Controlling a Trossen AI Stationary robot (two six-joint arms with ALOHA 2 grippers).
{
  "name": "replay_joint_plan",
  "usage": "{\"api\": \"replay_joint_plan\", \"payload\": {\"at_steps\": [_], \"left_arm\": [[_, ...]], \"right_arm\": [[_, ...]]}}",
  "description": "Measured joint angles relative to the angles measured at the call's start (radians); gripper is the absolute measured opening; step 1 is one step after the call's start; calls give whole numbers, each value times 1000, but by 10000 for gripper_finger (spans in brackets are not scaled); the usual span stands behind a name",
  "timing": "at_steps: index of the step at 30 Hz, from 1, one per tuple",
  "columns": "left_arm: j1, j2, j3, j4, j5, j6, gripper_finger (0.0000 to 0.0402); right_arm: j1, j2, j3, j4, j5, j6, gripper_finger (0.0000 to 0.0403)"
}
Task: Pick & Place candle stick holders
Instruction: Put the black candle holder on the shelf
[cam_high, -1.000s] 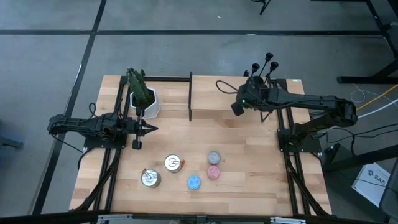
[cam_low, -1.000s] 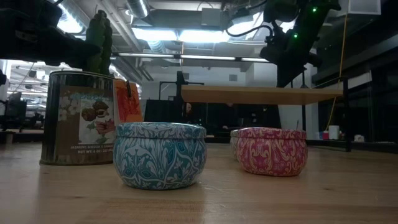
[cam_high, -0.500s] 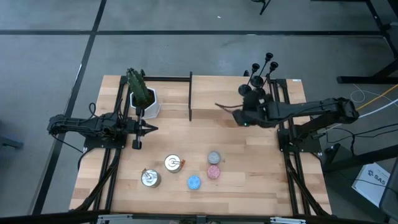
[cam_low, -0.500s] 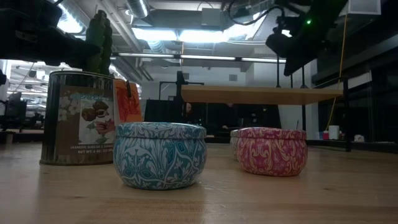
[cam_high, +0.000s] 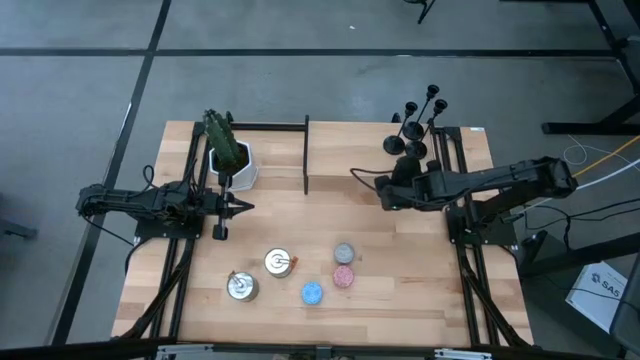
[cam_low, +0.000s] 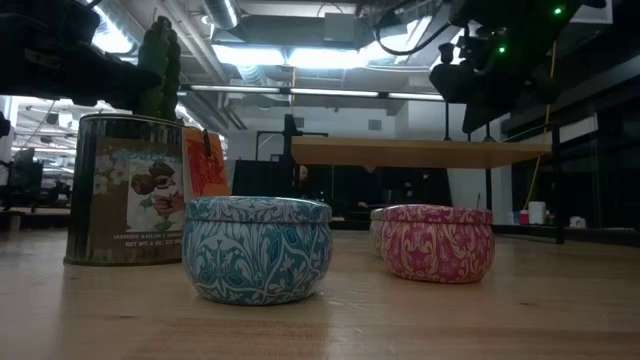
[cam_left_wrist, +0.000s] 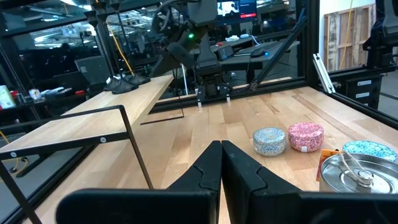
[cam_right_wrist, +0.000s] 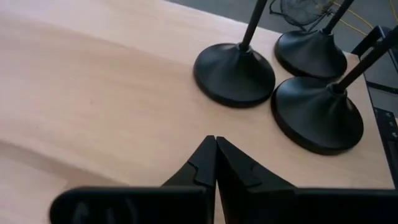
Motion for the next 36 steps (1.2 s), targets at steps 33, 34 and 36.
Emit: {"api": "replay_joint_plan", "payload": {"at_steps": [33,34,36], "left_arm": [[0,0,0,0,0,0,4],[0,0,0,0,0,0,4],[0,0,0,0,0,0,4]], "right_arm": [[-223,23,0,172,-157,-252,11],[-227,31,0,184,-156,-259,11],[-235,45,0,208,-149,-276,11]]}}
